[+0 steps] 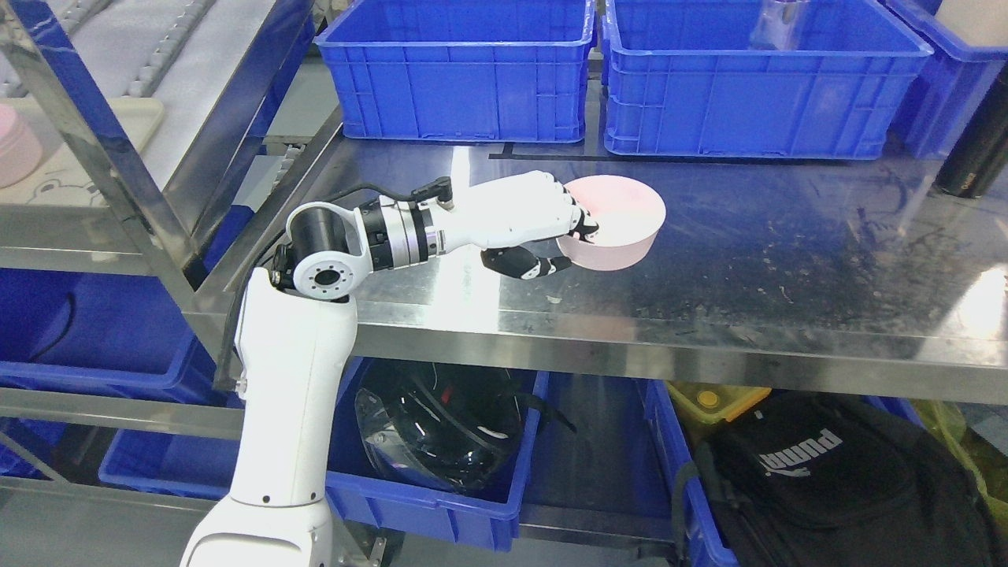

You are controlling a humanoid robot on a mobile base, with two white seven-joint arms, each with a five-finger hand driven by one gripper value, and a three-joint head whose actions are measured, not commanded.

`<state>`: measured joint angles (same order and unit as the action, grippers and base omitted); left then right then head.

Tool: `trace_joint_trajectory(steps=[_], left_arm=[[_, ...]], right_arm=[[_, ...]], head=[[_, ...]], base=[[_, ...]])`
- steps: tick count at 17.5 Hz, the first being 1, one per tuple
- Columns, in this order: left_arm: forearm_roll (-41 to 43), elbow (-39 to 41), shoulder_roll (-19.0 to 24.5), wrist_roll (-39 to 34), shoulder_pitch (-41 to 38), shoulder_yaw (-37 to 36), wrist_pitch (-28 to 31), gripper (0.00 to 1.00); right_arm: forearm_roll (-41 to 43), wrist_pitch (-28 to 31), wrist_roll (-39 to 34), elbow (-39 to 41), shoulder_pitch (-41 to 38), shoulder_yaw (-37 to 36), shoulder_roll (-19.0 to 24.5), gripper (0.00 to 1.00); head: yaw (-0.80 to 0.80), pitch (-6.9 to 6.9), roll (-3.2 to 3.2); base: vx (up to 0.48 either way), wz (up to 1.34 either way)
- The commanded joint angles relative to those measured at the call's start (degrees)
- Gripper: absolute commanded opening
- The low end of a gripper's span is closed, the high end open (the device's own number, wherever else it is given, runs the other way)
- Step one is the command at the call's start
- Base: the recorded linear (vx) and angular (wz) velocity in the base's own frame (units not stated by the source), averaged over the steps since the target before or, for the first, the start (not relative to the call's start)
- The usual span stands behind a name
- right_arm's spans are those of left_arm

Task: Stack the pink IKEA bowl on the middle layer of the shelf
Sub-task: 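Lift the pink bowl off the shelf with the left hand, then hold the pink bowl in the left hand while the robot turns and drives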

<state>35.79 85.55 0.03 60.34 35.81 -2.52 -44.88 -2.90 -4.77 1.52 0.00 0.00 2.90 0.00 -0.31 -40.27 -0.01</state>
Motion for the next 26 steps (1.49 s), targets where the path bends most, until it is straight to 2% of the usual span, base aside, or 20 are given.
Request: trace_joint_trajectory(steps=[1,12,18,26], left_arm=[[-0.99,6.12,0.97,-0.13,-3.38,4.98,-0.12,0.0],[-0.9,6.03,0.97,-0.31,-7.16,4.71,-0.12,0.0],[-0.9,6.03,0.97,-0.31,-7.16,4.71,-0.12,0.0],[-0.81,5.94,0.97,-0.57,-7.25,4.72,-0.12,0.0]], right_arm=[[0.0,0.02,-0.03,1.0,-1.23,0.0,-1.0,1.0],[0.0,0.02,-0.03,1.0,-1.23,0.0,-1.0,1.0],[0.0,0.02,-0.03,1.0,-1.23,0.0,-1.0,1.0],[0.0,0.02,-0.03,1.0,-1.23,0.0,-1.0,1.0]], head=[[0.0,0.0,0.0],[0.0,0.0,0.0],[0.0,-0.02,0.0],[0.0,-0.02,0.0]], base=[[0.006,0.33],[-0.021,0.77],[-0.001,1.14],[0.039,0.71]])
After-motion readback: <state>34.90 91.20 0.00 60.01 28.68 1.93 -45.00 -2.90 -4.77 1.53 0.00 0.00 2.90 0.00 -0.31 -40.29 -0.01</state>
